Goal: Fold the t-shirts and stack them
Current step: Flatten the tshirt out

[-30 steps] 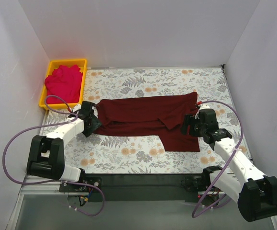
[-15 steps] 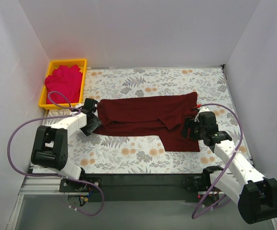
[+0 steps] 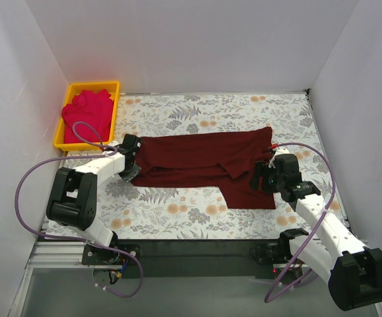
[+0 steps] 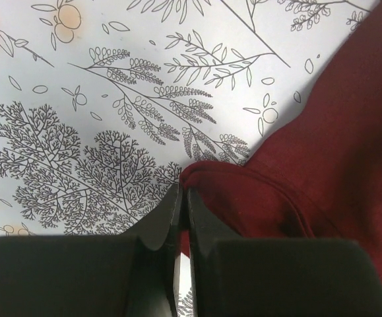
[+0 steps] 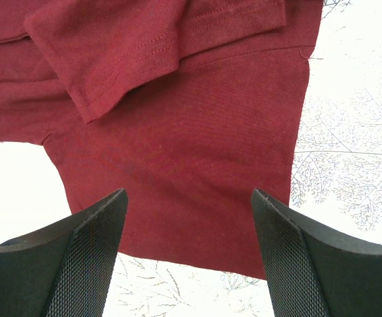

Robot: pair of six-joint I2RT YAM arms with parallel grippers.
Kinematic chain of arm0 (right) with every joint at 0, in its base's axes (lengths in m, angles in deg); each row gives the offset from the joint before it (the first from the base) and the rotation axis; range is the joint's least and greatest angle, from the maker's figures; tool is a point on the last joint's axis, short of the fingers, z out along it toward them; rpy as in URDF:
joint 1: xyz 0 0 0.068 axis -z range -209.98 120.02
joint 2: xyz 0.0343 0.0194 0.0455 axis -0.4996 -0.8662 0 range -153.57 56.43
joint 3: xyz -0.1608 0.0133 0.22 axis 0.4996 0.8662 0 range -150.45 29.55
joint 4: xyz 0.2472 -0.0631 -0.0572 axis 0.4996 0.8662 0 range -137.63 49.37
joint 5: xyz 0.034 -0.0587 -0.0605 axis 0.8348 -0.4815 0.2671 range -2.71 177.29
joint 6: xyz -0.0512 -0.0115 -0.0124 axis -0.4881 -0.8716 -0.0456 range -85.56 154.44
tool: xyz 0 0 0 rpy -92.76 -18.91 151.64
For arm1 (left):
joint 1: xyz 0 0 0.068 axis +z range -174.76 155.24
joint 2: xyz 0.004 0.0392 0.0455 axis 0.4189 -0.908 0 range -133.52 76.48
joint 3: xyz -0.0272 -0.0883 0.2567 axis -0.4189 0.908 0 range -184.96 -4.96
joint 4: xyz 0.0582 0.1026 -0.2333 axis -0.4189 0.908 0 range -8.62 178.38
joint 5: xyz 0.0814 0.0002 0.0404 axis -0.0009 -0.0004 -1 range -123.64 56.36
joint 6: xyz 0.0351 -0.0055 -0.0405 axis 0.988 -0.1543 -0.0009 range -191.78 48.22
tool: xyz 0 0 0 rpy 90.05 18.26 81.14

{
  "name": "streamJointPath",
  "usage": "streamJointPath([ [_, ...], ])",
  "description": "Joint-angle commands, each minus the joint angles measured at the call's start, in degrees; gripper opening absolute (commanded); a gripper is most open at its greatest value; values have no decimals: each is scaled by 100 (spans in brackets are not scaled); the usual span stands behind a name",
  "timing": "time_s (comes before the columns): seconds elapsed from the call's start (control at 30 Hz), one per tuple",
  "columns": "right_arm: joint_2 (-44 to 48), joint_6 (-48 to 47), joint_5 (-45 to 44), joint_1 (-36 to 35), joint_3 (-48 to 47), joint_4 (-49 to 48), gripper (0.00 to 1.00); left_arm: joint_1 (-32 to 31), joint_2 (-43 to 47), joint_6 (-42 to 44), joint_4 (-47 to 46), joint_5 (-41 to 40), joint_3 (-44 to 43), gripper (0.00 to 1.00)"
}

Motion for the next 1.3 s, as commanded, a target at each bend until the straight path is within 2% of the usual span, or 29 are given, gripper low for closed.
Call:
streamJointPath([
  [0.0, 75, -50, -2, -26, 7, -87, 82, -90, -114, -149, 351, 117, 273, 0],
  [0.2, -39, 3, -10, -26, 8, 18, 83, -90, 484, 27, 676, -128, 230, 0],
  [0.4, -443, 196, -397, -9, -168, 659, 84, -90, 1116, 431, 782, -138, 106, 0],
  [0.6, -980, 389, -1143, -9, -546, 1537, 77, -90, 1547, 941, 458, 196, 203, 0],
  [0.67, -980, 451, -1249, -9, -581, 1626, 72, -90, 1653, 1029, 229, 415, 326, 0],
  [0.83, -1235, 732, -1434, -9, -766, 2136, 68, -90, 1768, 1248, -333, 697, 668, 0],
  [0.93, -1226, 986, -1434, 9, -652, 2110, 62, -90, 1847, 1327, -475, 820, 835, 0],
  [1.27, -1349, 1392, -1365, 193, -213, 1741, 57, -81, 2137, 1486, -554, 943, 889, 0],
])
